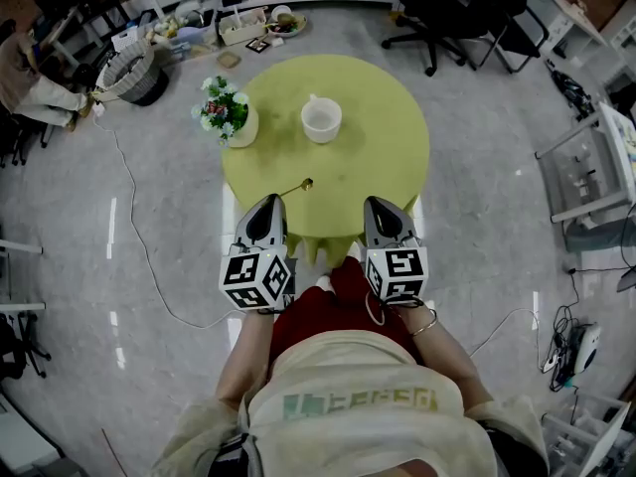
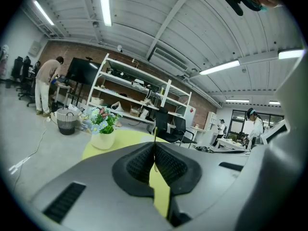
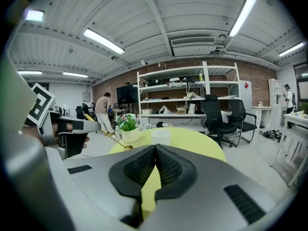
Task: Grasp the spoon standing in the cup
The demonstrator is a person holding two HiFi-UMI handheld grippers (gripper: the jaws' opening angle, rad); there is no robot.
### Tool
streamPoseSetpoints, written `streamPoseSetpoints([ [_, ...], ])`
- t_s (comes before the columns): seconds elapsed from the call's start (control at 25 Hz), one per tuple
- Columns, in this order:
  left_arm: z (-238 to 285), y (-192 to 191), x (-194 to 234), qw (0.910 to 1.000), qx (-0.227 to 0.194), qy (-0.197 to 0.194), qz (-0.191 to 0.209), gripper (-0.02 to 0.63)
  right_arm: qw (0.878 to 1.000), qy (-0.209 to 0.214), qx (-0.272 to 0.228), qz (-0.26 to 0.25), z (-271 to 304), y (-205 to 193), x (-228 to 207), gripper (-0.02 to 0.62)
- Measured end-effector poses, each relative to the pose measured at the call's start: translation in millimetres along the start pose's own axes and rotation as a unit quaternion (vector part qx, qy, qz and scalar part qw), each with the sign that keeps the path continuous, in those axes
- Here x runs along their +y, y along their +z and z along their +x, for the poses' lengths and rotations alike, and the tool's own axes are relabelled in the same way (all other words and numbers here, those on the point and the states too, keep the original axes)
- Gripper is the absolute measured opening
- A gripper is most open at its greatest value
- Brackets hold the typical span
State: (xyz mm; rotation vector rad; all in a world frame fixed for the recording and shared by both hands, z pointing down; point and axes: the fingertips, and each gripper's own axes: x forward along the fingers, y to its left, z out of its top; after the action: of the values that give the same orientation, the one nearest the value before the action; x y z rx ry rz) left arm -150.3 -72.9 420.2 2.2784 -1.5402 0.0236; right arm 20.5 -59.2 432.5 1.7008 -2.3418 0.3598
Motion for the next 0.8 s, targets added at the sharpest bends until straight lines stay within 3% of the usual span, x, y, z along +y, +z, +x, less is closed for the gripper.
streamPoseSetpoints([
  [0.8,-33,-20,2,0.9999,0.009,0.005,-0.007,0.026,1.0,0.007,0.005,-0.002,-22,-17,19,0.035],
])
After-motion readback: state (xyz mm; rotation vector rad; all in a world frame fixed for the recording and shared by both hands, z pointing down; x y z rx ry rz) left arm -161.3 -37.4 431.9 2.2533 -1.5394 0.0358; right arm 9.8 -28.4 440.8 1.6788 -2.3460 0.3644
